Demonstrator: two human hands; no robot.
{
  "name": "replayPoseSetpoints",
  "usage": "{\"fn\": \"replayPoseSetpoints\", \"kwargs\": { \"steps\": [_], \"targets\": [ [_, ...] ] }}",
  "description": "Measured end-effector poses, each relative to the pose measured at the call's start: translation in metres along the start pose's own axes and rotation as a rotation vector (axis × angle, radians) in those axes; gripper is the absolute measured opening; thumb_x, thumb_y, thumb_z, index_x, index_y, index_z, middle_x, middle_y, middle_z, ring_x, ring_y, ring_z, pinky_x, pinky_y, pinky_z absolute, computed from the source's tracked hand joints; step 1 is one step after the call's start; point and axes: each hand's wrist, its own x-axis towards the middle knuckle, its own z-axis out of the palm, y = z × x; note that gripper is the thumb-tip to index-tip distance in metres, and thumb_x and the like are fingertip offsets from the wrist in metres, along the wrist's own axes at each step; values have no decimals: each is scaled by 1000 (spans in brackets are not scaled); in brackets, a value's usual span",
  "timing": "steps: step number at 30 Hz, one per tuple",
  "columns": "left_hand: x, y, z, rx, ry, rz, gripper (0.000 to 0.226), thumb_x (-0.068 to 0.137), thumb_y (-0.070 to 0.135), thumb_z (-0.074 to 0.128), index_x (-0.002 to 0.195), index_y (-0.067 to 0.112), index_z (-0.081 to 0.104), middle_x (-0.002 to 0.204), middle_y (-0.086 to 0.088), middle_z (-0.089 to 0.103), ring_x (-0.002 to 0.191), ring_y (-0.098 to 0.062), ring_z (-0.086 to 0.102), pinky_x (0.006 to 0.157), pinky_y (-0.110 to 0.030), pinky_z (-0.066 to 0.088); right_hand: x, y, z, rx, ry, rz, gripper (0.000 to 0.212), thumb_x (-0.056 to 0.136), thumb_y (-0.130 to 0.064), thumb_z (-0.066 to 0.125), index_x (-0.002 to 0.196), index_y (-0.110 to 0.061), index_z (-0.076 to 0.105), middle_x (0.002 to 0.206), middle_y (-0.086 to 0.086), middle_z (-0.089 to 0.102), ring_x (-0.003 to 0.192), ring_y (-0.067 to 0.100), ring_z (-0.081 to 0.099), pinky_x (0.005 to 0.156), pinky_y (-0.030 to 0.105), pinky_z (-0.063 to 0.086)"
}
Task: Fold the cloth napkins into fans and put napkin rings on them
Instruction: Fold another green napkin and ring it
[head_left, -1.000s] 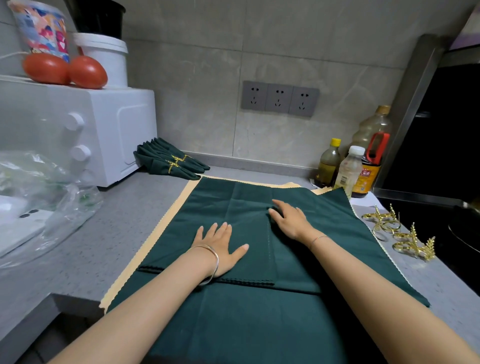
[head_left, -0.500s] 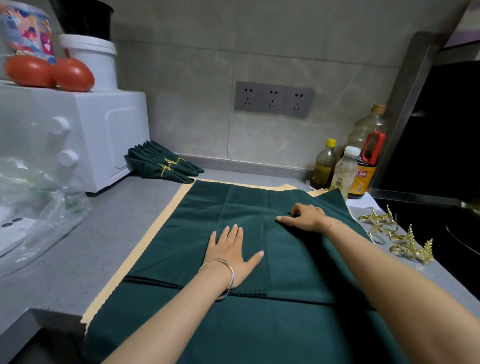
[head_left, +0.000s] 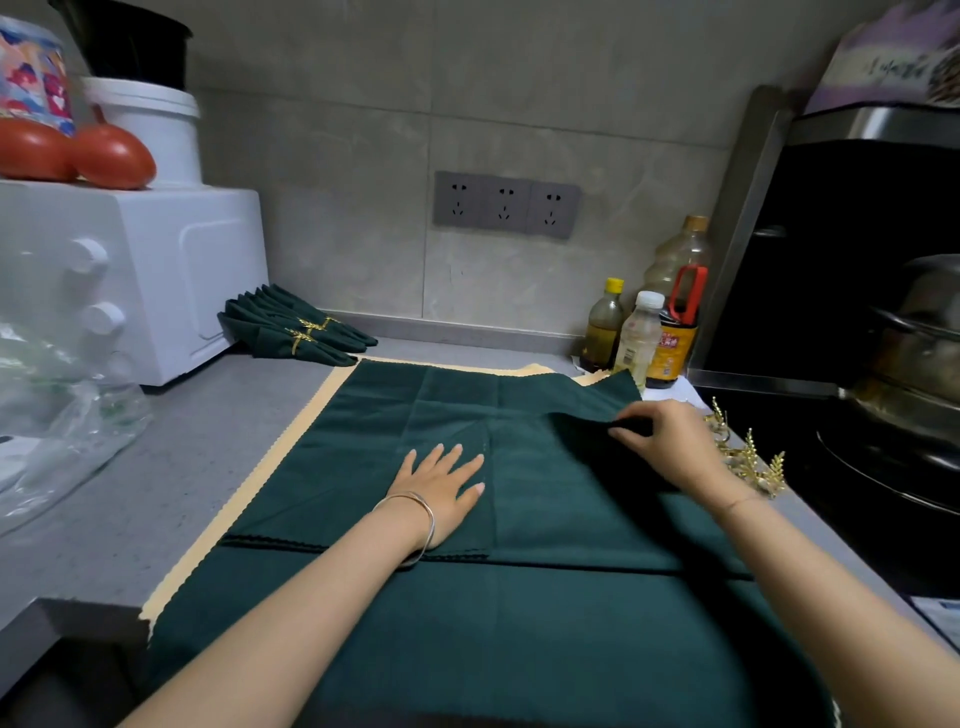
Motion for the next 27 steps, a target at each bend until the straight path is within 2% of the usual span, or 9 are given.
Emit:
{"fn": "replayPoseSetpoints", "kwargs": {
  "steps": [3,7,9,12,15,19,22,27],
  "targets": [
    [-1,9,0,-54,1,40,50,105,31,12,153,27,2,161,5,-3,147,-16,-5,119,-40,-4,-41,-48,6,33,27,-123,12,80,-33,74,89,-26,75,90,-8,74,87,16,67,76,31,51],
    [-4,13,6,-102,46,21,50,104,37,11,153,27,5,160,7,-2,147,-14,-5,119,-38,-5,-74,-83,29,-78,5,-266,14,88,-37,63,92,-28,73,90,-7,70,91,15,63,68,30,46],
    [-5,12,7,-112,51,18,50,103,38,9,153,28,5,160,8,-2,147,-13,-5,119,-38,-5,-81,-93,40,-152,0,-315,13,85,-36,65,83,-27,73,78,-5,67,80,16,63,57,28,42],
    [-6,12,6,-127,58,20,50,103,37,9,153,28,3,160,8,-1,147,-13,-5,119,-38,-5,-86,-102,52,-267,22,-349,18,66,-35,78,55,-27,66,54,-8,55,53,10,57,41,19,28],
    [-7,13,5,-123,62,35,49,103,37,9,152,33,1,160,8,1,147,-14,-4,119,-40,-5,-90,-106,58,-312,86,-360,22,60,-36,76,47,-28,61,48,-9,48,45,8,50,40,17,20],
    [-8,13,5,-96,52,59,48,103,39,8,150,39,2,160,8,1,147,-15,-5,119,-42,-5,-98,-102,64,-279,138,-368,21,71,-37,62,51,-30,64,53,-11,48,49,8,50,38,18,28],
    [-8,12,5,-78,44,75,47,103,40,9,150,41,2,160,8,1,148,-15,-5,119,-43,-4,-109,-98,66,-190,118,-353,34,84,-44,45,63,-31,69,63,-14,58,59,7,54,41,20,39],
    [-7,12,6,-61,36,69,49,101,48,12,149,44,5,160,8,0,147,-15,-6,119,-43,-5,-123,-92,54,-112,75,-339,36,84,-51,45,81,-29,73,88,-19,70,79,4,63,57,18,50]
  ]
}}
